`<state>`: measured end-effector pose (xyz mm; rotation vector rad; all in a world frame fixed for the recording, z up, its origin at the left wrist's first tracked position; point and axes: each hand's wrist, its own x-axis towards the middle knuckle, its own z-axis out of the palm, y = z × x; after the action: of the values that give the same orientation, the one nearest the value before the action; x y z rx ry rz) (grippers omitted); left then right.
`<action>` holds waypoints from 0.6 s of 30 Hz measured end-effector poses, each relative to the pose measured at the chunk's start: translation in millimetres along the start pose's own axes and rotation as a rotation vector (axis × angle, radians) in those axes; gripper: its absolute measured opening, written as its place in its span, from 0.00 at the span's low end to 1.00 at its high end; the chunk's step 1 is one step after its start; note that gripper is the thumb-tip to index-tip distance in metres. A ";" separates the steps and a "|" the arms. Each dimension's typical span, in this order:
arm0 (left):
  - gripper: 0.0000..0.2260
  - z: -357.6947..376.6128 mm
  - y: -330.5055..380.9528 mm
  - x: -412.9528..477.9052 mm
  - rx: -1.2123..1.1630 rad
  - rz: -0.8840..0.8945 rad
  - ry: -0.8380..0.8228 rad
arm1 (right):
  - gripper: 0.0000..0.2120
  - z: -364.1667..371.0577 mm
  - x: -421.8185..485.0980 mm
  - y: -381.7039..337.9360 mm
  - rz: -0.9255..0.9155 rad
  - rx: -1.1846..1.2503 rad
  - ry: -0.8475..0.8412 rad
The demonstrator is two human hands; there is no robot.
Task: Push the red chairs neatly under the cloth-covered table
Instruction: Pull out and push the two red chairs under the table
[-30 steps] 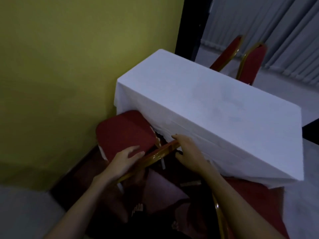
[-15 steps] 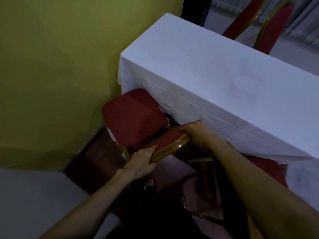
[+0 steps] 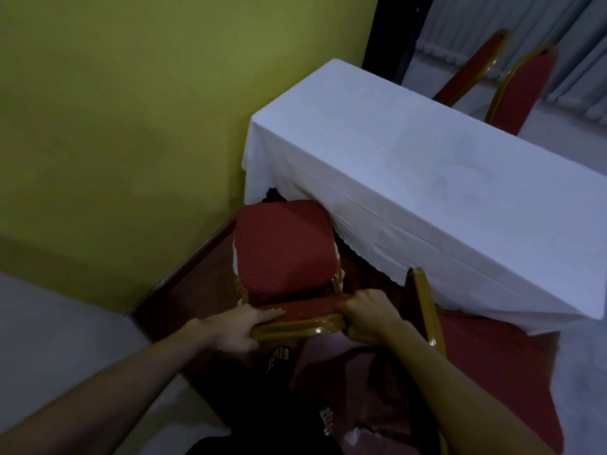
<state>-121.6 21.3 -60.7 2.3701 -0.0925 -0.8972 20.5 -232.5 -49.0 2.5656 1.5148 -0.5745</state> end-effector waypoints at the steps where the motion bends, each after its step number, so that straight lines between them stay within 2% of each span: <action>1: 0.35 -1.9 0.2 -1.2 0.017 0.004 -0.034 | 0.05 2.4 -5.3 -3.8 -0.021 -0.008 -0.019; 8: 0.32 -38.1 -16.8 12.7 0.231 0.037 -0.110 | 0.11 1.2 -0.8 -20.5 -0.063 0.013 -0.078; 12: 0.27 -74.6 -36.4 36.3 0.341 -0.010 -0.021 | 0.16 -9.8 21.5 -15.5 -0.028 0.076 -0.082; 16: 0.25 -118.9 -52.7 58.4 0.474 -0.053 0.106 | 0.32 -16.7 44.2 -3.6 0.106 0.138 -0.022; 18: 0.26 -134.9 -63.4 67.5 0.487 -0.077 0.145 | 0.35 -22.8 61.1 -2.2 0.165 0.177 -0.009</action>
<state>5.6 124.1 -55.1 2.9009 -0.1801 -0.8018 51.0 -174.9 -50.5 2.7801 1.2853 -0.7278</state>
